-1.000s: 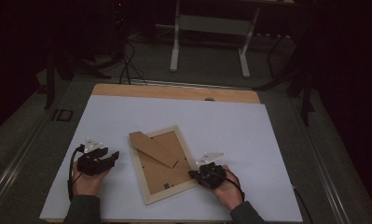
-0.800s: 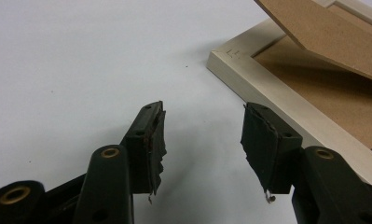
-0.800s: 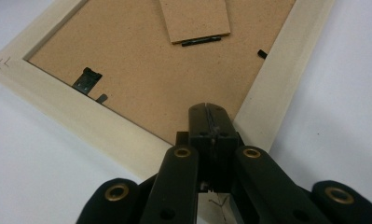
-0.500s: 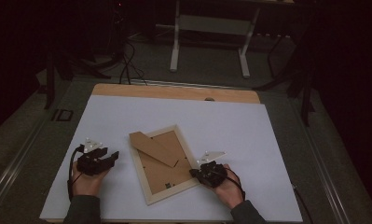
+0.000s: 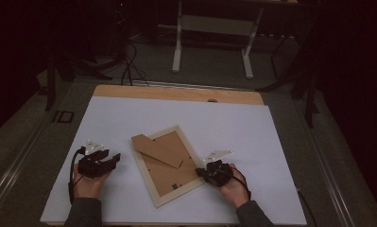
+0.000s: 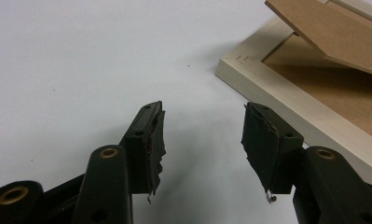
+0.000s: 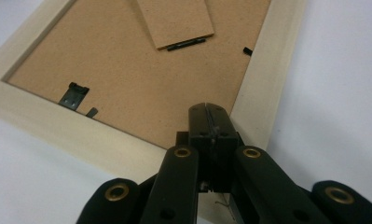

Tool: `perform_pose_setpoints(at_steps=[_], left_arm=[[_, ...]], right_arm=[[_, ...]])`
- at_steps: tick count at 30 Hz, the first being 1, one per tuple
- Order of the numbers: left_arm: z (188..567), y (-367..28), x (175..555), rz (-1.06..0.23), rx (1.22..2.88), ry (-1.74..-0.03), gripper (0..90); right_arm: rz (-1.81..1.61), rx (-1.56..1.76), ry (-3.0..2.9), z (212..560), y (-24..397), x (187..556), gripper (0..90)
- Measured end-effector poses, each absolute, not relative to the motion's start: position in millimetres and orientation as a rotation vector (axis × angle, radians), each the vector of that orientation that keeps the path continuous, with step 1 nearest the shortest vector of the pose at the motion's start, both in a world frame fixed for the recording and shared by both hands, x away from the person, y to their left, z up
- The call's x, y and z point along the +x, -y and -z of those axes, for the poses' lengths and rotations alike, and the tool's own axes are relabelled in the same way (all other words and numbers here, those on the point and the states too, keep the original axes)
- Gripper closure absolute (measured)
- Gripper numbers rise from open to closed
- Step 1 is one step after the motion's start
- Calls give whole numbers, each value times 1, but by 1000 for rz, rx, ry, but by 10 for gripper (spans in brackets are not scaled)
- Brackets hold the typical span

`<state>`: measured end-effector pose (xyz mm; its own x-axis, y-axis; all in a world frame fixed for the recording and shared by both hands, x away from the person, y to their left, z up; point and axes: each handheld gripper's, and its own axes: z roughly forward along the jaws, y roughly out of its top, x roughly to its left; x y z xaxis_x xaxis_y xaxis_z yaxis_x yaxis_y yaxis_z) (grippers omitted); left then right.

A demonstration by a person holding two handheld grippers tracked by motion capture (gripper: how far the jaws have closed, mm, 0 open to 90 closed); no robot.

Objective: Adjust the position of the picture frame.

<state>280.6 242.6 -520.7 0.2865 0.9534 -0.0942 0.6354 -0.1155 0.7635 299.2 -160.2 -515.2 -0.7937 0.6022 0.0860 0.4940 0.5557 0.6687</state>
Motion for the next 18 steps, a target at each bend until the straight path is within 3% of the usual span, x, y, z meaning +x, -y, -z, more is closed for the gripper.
perform_pose_setpoints(at_steps=[18], left_arm=[[520,-242,279,-556,1835,-1419,510]], right_arm=[[-1036,969,-2597,515,171,314,899]])
